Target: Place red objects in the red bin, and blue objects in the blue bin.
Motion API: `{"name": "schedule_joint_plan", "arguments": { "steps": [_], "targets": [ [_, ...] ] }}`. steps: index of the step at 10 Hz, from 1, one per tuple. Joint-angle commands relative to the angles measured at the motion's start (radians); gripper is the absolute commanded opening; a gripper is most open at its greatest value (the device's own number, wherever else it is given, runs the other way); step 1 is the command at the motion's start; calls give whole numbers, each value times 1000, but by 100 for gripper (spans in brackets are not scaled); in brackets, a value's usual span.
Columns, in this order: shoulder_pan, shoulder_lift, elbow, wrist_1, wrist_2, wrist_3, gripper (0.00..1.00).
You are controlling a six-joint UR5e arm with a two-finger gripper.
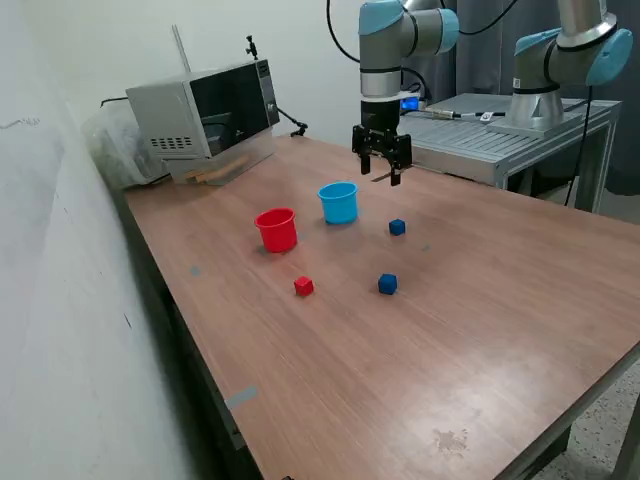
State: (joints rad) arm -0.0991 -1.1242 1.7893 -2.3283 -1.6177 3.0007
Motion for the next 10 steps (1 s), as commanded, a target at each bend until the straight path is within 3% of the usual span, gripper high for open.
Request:
{"name": "schedule_joint_plan", "arguments": {
  "steps": [1,8,10],
  "targets": [
    [-1,11,65,-39,5,0,100],
    [29,33,96,-89,12,1,100],
    [24,70,88,-118,47,0,100]
  ]
}}
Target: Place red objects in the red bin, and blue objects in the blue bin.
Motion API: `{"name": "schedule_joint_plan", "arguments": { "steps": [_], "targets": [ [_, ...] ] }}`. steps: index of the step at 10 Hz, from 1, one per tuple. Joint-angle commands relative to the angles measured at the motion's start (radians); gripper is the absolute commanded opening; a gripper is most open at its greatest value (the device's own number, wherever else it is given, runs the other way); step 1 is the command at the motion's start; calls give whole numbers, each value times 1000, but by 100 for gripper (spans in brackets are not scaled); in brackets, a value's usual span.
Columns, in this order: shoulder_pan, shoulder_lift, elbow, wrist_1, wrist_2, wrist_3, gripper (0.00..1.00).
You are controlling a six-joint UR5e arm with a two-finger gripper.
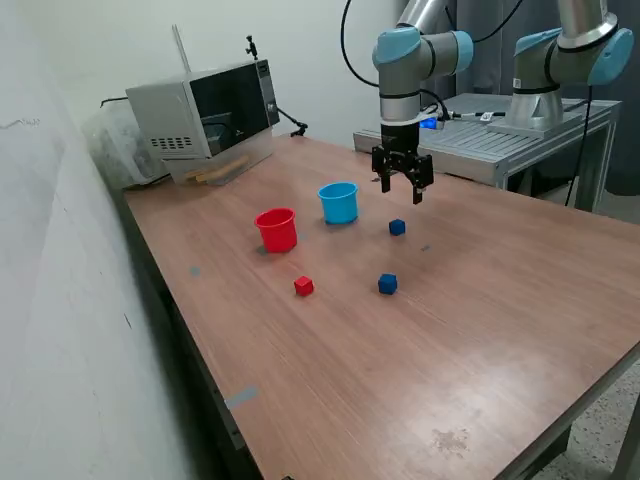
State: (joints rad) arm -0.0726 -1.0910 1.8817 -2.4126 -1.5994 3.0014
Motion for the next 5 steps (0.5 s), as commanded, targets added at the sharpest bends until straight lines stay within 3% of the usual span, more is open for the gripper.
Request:
{"name": "schedule_joint_plan", "arguments": {
  "steps": [1,5],
  "targets": [
    [-3,40,-7,-42,29,-1,100],
    [-13,63,-9,-55,38,-1,100]
  ]
}}
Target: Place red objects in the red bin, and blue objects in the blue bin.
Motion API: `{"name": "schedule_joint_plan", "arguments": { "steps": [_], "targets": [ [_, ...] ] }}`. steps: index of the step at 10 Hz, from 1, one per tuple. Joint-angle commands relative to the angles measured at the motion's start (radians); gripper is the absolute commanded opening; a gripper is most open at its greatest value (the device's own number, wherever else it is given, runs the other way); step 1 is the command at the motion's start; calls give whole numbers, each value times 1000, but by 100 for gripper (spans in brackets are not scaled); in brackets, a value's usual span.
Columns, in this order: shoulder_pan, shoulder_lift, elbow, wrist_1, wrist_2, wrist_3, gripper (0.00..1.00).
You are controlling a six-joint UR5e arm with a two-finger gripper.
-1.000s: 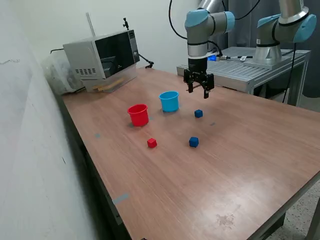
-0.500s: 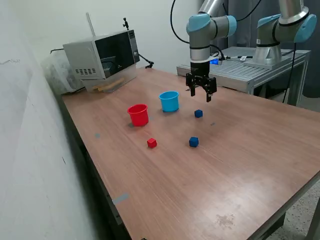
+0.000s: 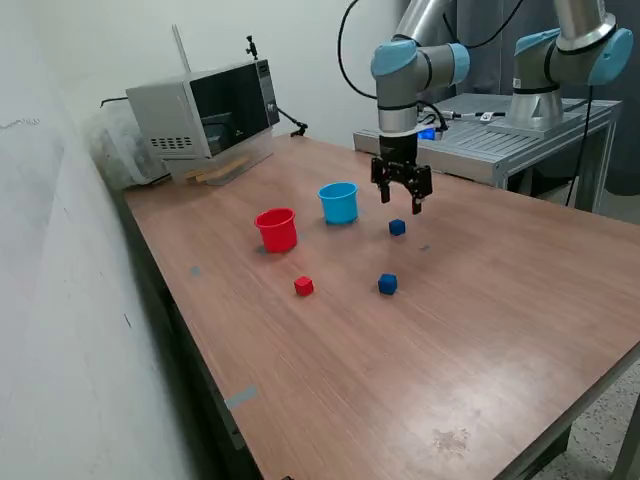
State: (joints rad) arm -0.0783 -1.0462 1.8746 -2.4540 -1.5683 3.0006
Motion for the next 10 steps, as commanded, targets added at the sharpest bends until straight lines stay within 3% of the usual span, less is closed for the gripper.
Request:
{"name": "schedule_joint_plan", "arguments": {
  "steps": [1,10],
  "targets": [
    [-9,24,-2,-17,10,-2,100],
    [-9,84,-5,-46,14,-17,100]
  ]
}}
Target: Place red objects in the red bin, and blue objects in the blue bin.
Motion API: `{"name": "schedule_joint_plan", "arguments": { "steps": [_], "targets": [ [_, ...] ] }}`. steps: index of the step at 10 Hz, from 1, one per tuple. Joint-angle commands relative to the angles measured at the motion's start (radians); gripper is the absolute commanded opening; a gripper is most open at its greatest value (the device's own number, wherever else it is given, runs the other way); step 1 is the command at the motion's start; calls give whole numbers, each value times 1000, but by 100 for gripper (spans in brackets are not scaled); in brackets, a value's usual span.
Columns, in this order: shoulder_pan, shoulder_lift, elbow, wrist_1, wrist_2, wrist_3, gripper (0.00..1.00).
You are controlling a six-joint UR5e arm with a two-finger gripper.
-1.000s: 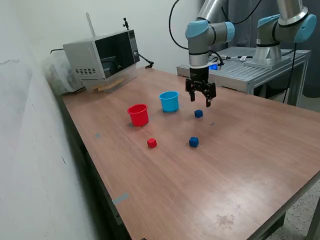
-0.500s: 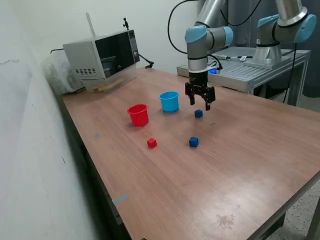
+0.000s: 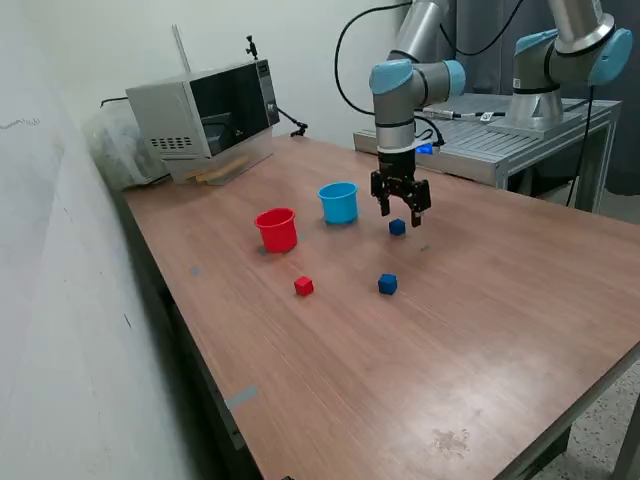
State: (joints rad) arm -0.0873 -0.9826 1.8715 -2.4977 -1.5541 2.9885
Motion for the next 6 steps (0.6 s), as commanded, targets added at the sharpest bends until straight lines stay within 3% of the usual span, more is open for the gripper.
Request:
{"name": "schedule_joint_plan", "arguments": {
  "steps": [1,5,6],
  "targets": [
    [0,24,-2,-3,0,-5,100],
    [0,35,-31,0,2,-17,100],
    [0,36,-44,2,2,-19,0]
  ]
}}
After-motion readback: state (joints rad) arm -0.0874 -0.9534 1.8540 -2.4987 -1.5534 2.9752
